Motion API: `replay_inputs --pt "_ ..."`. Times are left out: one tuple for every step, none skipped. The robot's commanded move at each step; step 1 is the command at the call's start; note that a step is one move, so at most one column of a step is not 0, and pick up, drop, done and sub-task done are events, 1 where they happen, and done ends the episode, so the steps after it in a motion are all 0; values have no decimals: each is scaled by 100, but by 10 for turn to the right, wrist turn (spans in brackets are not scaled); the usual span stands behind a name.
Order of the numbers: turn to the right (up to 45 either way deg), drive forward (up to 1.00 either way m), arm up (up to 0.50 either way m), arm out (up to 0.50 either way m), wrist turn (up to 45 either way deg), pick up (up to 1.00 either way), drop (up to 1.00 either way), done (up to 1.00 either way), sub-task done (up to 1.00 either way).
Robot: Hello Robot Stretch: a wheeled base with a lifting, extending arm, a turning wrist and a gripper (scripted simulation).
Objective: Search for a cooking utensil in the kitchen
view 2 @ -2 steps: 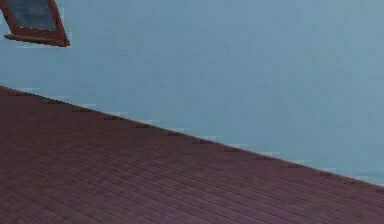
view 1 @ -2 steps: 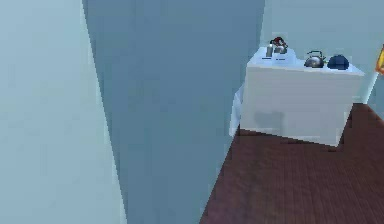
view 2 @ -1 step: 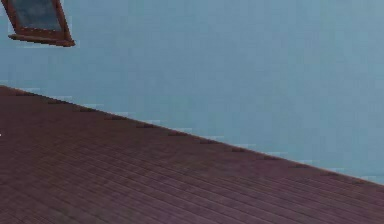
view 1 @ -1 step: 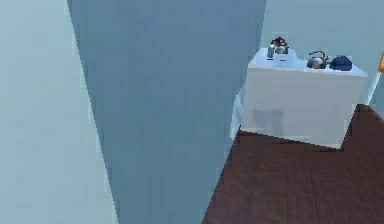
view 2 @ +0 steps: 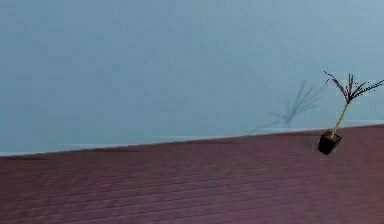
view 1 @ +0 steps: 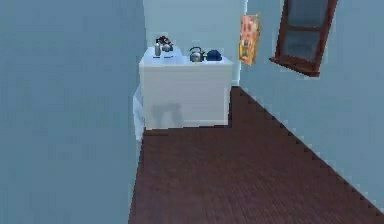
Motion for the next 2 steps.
replay_inputs --pt "0 100 0 0 0 0 0 0 0" --pt "0 75 0 0 0 0 0 0 0"
